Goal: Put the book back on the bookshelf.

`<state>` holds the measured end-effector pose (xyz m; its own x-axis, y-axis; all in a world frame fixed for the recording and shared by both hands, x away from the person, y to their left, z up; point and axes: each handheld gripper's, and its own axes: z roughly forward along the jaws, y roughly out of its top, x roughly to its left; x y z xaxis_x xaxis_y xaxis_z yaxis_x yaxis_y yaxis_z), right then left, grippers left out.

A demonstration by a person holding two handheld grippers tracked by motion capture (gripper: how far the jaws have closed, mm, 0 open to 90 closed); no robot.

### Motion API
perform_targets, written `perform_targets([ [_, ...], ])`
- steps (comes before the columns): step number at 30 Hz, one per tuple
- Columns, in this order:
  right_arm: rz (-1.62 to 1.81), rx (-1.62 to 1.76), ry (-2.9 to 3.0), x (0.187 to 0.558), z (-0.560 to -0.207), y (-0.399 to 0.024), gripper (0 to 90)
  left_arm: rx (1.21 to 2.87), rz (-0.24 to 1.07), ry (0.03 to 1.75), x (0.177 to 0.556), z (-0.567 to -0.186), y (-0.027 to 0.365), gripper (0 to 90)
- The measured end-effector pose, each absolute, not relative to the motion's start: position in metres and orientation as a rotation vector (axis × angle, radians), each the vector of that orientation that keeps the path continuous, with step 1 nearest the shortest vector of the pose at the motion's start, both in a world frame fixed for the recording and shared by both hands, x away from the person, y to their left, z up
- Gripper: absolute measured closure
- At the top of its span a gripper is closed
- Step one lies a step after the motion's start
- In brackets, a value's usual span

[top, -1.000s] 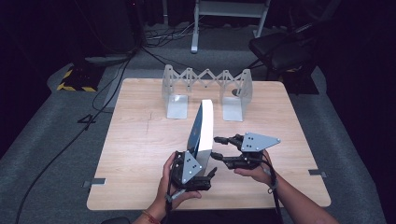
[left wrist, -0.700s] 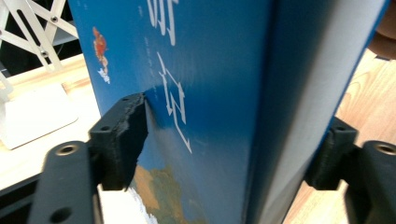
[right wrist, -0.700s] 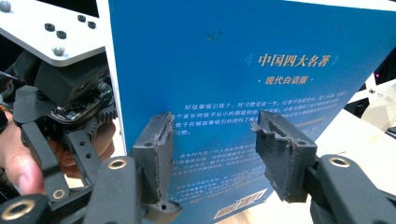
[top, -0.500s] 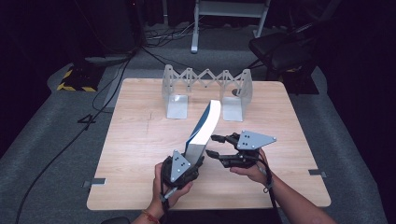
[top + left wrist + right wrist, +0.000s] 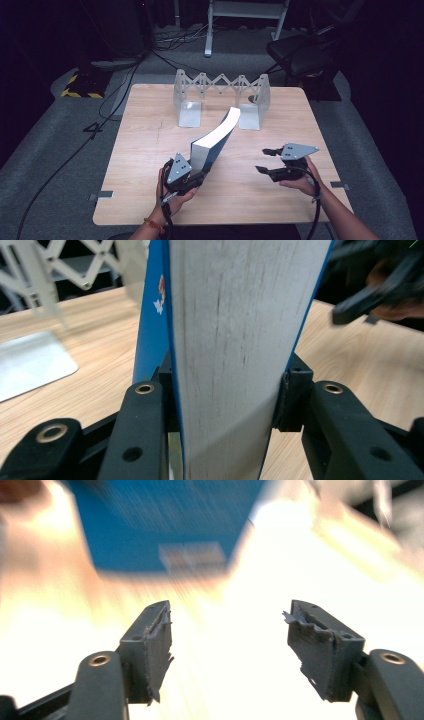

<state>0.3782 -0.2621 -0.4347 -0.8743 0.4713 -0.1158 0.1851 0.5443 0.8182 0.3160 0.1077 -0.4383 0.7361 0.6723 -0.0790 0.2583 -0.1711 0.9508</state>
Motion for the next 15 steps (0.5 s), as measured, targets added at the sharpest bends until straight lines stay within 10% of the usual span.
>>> perform_targets([
  [15,1.242,0.780,2.410,0.385,-0.459,-0.334,33.8,1.771,0.215,0.503,0.330,-0.431,0.077,55.7],
])
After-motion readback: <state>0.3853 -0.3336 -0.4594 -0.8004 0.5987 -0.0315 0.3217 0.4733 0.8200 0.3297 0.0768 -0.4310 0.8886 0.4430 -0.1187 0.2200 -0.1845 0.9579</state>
